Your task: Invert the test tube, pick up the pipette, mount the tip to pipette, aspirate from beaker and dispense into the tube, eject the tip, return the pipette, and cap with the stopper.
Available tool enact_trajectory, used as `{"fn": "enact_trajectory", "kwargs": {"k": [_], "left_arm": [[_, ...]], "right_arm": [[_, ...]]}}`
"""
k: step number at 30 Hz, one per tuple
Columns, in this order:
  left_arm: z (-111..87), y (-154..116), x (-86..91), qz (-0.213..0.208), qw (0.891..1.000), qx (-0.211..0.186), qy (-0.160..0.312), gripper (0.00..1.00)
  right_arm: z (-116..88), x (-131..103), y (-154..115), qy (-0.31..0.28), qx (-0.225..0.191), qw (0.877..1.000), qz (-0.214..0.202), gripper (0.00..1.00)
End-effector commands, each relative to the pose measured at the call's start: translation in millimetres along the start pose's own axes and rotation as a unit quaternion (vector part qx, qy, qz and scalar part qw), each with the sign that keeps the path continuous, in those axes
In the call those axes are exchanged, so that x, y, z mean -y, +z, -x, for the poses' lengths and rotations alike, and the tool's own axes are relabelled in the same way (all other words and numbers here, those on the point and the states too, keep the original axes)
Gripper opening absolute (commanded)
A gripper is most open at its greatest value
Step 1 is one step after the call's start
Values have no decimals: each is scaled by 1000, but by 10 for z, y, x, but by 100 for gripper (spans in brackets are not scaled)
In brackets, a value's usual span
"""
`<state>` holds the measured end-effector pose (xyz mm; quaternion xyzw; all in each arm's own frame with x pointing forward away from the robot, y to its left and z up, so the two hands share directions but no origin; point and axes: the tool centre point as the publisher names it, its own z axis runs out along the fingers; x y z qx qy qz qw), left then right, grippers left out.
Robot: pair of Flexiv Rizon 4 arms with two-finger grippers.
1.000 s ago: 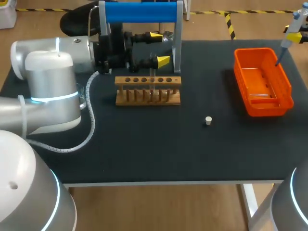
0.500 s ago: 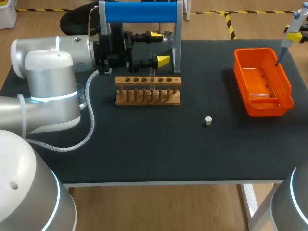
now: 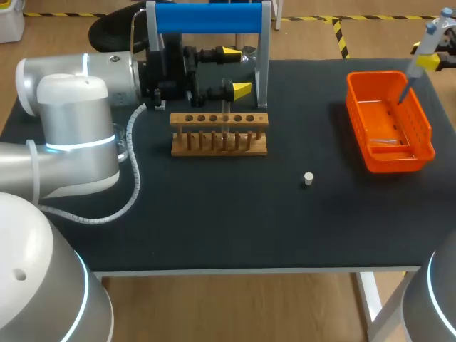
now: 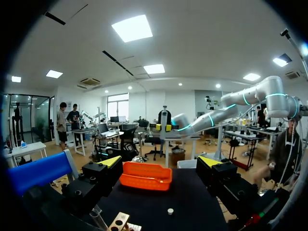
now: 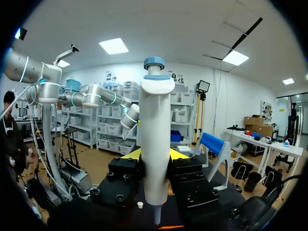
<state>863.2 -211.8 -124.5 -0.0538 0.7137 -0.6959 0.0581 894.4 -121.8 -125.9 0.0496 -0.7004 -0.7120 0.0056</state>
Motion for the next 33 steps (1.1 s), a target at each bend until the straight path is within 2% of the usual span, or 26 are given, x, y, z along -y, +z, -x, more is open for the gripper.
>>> {"fn": "enact_trajectory", "kwargs": {"k": [1, 12, 33], "left_arm": [[10, -5, 4, 1, 1000, -2, -1, 100], [10, -5, 4, 1, 1000, -2, -1, 100], [10, -5, 4, 1, 1000, -2, -1, 100]], "right_arm": [[-173, -18, 263, 0, 50, 999, -7, 0], [-364, 78, 842, 14, 32, 999, -15, 0], [-319, 181, 1910, 17, -18, 999, -27, 0]]}}
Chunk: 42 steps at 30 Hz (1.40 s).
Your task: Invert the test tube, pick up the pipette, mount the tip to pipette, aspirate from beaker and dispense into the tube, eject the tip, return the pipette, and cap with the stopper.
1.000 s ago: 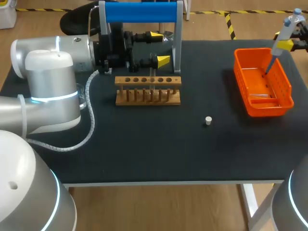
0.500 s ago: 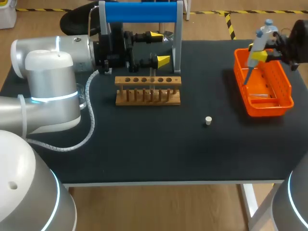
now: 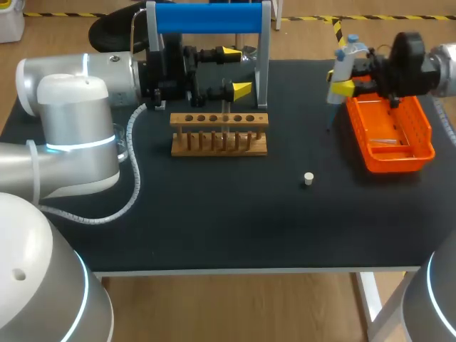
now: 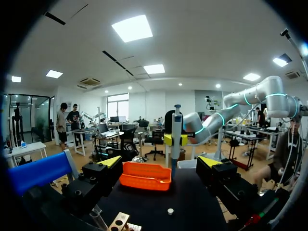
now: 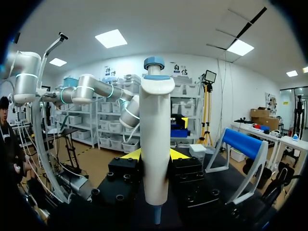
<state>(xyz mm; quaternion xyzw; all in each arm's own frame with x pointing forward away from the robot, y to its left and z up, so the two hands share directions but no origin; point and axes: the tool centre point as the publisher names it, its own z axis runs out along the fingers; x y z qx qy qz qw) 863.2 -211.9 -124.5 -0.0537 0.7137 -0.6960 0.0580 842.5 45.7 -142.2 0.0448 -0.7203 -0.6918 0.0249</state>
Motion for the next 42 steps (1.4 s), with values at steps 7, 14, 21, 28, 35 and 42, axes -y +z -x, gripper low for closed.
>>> {"fn": "enact_trajectory", "kwargs": {"k": [7, 14, 21, 28, 35, 42], "left_arm": [[10, -6, 4, 1, 1000, -2, -1, 100], [10, -6, 4, 1, 1000, -2, -1, 100], [10, -6, 4, 1, 1000, -2, -1, 100], [10, -6, 4, 1, 1000, -2, -1, 100], [10, -6, 4, 1, 1000, -2, -1, 100], [10, -6, 4, 1, 1000, -2, -1, 100]], "right_arm": [[142, -9, 524, -10, -25, 1000, 1, 0], [173, 13, 807, -14, -43, 999, -3, 0], [203, 101, 1030, -9, -53, 999, -7, 0], [234, 144, 1211, -4, -58, 998, -10, 0], [260, 161, 1368, -3, -62, 998, -8, 0], [288, 215, 1496, -1, -62, 998, -12, 0]]}}
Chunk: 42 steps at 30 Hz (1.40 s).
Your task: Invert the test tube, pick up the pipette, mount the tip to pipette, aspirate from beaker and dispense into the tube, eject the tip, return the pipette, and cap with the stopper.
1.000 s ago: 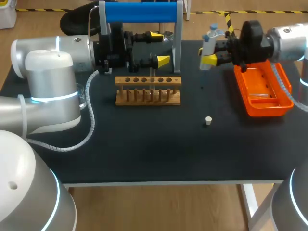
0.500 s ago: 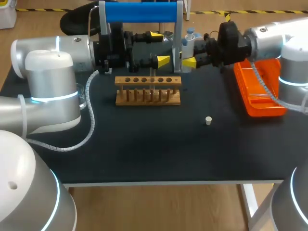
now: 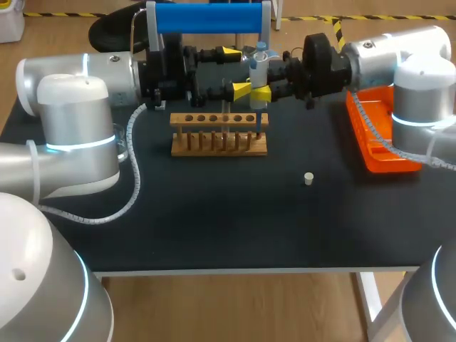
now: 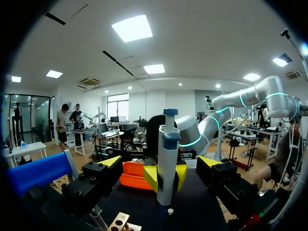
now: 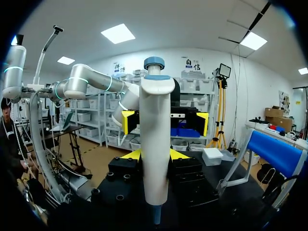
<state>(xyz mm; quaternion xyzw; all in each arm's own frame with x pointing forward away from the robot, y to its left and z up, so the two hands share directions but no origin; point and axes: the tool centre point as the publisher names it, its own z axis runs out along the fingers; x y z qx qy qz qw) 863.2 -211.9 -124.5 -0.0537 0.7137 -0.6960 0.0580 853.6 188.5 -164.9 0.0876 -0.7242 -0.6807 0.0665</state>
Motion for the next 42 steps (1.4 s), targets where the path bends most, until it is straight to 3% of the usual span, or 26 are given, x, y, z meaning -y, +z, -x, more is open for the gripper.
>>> {"fn": "enact_trajectory", "kwargs": {"k": [1, 28, 34, 39, 42], "left_arm": [[10, -6, 4, 1, 1000, -2, -1, 100], [10, -6, 4, 1, 1000, -2, -1, 100], [10, -6, 4, 1, 1000, -2, -1, 75], [10, -6, 4, 1, 1000, -2, -1, 71], [10, -6, 4, 1, 1000, -2, -1, 62]], "right_arm": [[52, 49, 89, 1, -1, 1000, -2, 0], [155, 6, 237, 1, 34, 999, 20, 0], [156, 10, 260, 4, 35, 999, 21, 0], [160, 6, 274, 7, 35, 999, 24, 0], [167, -3, 274, 7, 37, 999, 25, 0]]}}
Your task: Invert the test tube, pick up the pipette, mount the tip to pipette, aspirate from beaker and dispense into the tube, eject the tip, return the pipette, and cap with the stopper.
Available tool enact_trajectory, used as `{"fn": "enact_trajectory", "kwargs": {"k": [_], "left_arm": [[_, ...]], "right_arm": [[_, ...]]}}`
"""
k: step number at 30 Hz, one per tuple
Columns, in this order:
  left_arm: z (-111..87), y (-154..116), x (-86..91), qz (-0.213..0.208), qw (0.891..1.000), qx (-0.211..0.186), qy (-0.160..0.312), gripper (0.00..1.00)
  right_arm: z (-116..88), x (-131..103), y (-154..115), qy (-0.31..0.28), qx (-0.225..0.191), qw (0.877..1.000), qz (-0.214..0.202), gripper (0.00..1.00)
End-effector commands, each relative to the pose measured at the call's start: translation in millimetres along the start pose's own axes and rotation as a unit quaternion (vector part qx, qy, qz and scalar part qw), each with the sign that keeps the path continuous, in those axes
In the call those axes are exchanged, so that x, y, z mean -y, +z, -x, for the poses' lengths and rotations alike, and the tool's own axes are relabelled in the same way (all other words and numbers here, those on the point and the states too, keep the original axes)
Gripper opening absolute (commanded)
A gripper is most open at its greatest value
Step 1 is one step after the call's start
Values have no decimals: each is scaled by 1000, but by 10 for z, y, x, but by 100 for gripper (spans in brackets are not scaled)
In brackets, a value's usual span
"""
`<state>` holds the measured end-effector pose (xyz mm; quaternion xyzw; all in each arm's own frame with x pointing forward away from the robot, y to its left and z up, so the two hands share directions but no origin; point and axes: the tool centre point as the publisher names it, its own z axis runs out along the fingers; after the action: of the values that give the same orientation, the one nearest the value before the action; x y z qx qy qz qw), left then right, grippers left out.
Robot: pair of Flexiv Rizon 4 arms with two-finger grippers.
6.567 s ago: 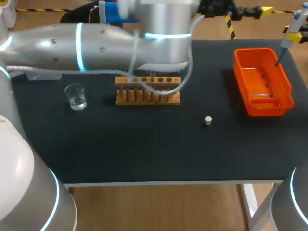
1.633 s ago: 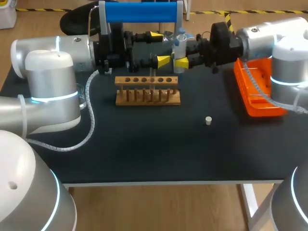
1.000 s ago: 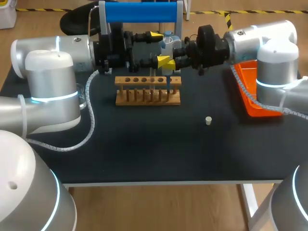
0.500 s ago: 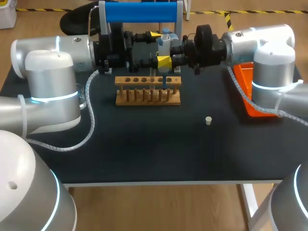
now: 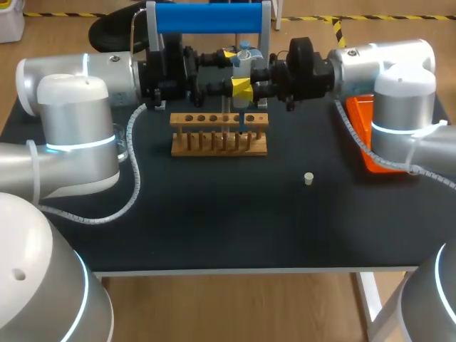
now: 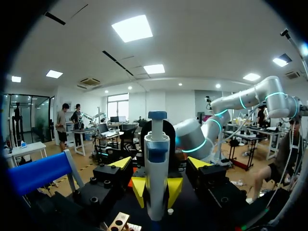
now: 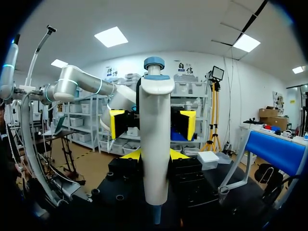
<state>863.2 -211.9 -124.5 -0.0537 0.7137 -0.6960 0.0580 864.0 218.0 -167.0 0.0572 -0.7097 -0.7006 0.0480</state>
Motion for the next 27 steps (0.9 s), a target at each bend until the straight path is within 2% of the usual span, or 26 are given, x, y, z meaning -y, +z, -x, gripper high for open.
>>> {"fn": "enact_trajectory", "kwargs": {"k": [1, 4, 5, 7, 9, 18, 19, 20, 21, 22, 27], "left_arm": [[10, -6, 4, 1, 1000, -2, -1, 49], [10, -6, 4, 1, 1000, -2, -1, 34], [10, -6, 4, 1, 1000, -2, -1, 19], [10, -6, 4, 1, 1000, -2, -1, 15], [10, -6, 4, 1, 1000, -2, -1, 0], [10, -6, 4, 1, 1000, -2, -1, 0], [10, -6, 4, 1, 1000, -2, -1, 0], [10, -6, 4, 1, 1000, -2, -1, 0], [10, -6, 4, 1, 1000, -2, -1, 0], [10, -6, 4, 1, 1000, -2, -1, 0], [10, -6, 4, 1, 1000, -2, -1, 0]], "right_arm": [[7, -17, 6, 0, 2, 1000, 1, 0], [15, -25, 8, -1, 2, 1000, 1, 0], [16, -29, 11, -1, 2, 1000, 1, 0], [11, -33, 14, -1, 1, 1000, 1, 0], [-4, -36, 16, -1, 0, 1000, 1, 0], [-6, -35, 23, -1, -4, 1000, -1, 0], [-6, -36, 23, -1, -5, 1000, -2, 16], [-7, -37, 22, 0, -4, 1000, -4, 45], [-9, -36, 17, 0, -3, 1000, -5, 97], [-11, -38, 15, 3, -2, 1000, -5, 100], [-39, -39, -41, 1, -5, 1000, -5, 100]]}}
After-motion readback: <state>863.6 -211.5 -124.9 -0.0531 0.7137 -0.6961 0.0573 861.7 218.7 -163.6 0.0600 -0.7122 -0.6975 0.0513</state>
